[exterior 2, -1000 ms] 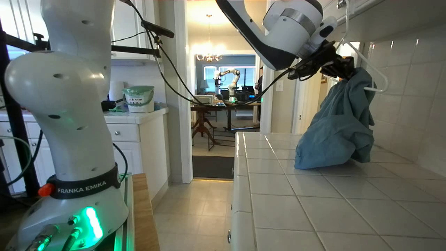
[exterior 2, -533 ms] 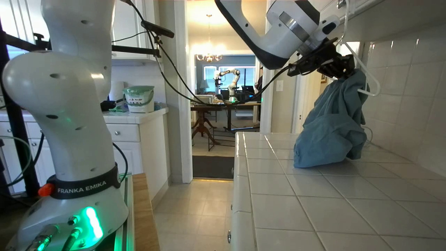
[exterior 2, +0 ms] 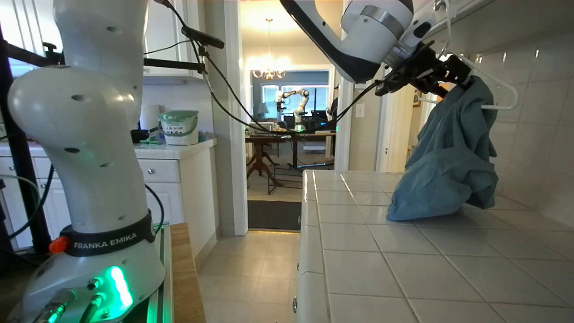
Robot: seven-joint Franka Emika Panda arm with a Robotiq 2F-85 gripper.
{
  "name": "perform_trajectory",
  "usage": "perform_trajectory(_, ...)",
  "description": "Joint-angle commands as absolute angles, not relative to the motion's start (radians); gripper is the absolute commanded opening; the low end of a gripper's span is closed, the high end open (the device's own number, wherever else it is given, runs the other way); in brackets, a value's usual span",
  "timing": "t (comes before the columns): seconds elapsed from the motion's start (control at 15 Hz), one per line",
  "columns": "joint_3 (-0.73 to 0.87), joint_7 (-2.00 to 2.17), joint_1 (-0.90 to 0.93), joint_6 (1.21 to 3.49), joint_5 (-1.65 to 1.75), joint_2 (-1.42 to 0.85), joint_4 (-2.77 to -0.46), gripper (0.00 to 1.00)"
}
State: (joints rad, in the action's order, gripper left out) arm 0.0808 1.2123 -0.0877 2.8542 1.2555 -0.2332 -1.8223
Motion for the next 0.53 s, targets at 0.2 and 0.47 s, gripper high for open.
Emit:
perform_trajectory(0.2,0.092,1.344,-0.066,2.791,1.355,-0.266,-1.816,1.0)
perform_trajectory(0.47,0.081,1.387,-0.042,2.706,1.362,-0.226,-1.843,1.0)
